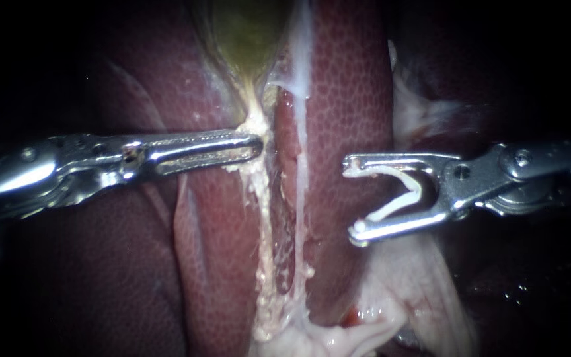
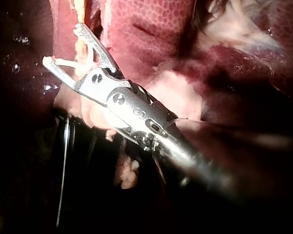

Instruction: Clipping first clip left tube

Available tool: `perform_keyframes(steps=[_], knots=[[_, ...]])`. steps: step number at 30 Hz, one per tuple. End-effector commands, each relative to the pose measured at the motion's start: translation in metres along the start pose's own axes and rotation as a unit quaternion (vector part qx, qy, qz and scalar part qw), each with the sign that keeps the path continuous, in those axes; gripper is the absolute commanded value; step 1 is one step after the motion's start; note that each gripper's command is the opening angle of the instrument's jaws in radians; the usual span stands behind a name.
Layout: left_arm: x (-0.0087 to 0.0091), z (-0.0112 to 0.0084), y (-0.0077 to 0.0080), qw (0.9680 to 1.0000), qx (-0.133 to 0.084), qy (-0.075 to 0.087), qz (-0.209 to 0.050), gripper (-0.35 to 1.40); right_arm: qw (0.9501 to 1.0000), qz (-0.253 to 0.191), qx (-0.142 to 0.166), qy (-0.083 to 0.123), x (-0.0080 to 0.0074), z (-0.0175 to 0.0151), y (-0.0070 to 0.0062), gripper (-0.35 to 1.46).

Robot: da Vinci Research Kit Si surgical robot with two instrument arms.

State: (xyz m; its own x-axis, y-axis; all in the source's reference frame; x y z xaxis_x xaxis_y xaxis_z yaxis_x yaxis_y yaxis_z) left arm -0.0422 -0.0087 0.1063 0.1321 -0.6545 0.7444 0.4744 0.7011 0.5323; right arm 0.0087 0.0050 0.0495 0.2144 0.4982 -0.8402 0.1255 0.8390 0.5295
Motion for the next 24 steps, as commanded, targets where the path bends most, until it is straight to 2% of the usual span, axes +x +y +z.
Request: perform_keyframes(steps=[1, 6, 10, 14, 19, 24], knots=[[0.0, 0.0, 0.0, 1.0, -0.001, 0.0, 0.0, -0.35, 1.0, 0.0, 0.0, 0.0, 0.0, 0.0, 0.0, 0.6], [-0.0002, -0.0003, -0.0002, 1.0, 0.0, 0.0, -0.003, -0.35, 1.0, 0.0, 0.0, 0.0, 0.0, 0.0002, 0.0, 0.6], [-0.0012, -0.0013, -0.0005, 1.0, 0.002, 0.001, -0.005, -0.35, 1.0, 0.0, 0.002, 0.0, -0.0001, 0.0005, 0.0001, 0.6], [-0.0036, -0.0033, -0.001, 0.9999, 0.008, 0.003, -0.011, -0.35, 1.0, 0.0, 0.002, 0.0, -0.0001, 0.0005, 0.0001, 0.6], [-0.0065, -0.0063, -0.001, 0.9997, 0.001, -0.011, -0.022, -0.35, 1.0, 0.0, 0.001, 0.0, -0.0002, 0.0005, 0.0002, 0.6], [-0.0083, -0.0085, -0.001, 0.9995, -0.005, -0.022, -0.022, -0.35, 1.0, 0.0, 0.001, 0.0, -0.0002, 0.0006, 0.0002, 0.6]])
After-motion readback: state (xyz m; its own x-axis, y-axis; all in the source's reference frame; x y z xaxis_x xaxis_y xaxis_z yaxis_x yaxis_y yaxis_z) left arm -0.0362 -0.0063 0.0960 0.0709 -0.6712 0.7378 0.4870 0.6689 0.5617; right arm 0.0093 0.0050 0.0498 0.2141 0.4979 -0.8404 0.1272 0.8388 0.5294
